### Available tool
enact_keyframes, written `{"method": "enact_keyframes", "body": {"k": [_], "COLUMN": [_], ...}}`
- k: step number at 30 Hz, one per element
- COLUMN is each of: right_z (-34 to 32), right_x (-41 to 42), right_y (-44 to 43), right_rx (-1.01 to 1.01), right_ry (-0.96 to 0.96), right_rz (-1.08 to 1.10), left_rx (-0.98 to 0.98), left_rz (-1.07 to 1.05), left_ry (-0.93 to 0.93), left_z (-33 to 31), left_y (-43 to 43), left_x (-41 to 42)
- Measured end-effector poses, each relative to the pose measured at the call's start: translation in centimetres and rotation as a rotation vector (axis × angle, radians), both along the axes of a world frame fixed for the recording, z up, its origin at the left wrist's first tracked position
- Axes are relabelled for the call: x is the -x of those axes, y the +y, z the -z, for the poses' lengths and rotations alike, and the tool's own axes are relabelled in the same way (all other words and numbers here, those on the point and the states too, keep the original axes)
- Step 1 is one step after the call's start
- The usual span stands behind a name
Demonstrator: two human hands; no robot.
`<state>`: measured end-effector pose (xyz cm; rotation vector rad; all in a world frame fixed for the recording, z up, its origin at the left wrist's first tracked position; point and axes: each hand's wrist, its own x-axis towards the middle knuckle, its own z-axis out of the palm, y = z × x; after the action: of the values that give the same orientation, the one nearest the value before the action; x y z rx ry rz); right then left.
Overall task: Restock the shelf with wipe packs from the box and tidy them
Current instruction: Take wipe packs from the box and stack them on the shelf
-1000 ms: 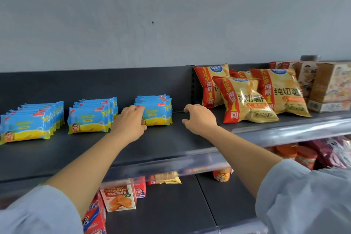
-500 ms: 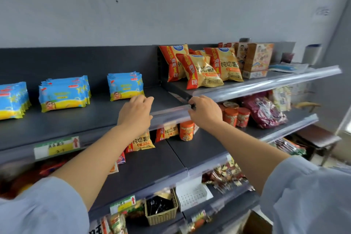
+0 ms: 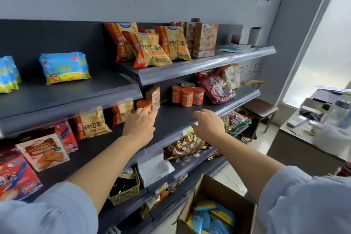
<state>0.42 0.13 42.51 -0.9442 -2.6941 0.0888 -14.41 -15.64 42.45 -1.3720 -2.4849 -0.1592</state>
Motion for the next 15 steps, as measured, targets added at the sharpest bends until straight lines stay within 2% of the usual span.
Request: {"method": "enact_keyframes", "body": {"k": [15], "right_z": [11.8], "right_x": [-13.1], "right_y": [6.7], "right_rx": [0.181], "right_ry": [-0.183], "right_rz": [0.107], "left_rx": [0.211], "left_rz": [0.155], "left_ry": [-0.197], "left_z": [13.2], "left_y": [10.0], "left_x": [-11.9]}}
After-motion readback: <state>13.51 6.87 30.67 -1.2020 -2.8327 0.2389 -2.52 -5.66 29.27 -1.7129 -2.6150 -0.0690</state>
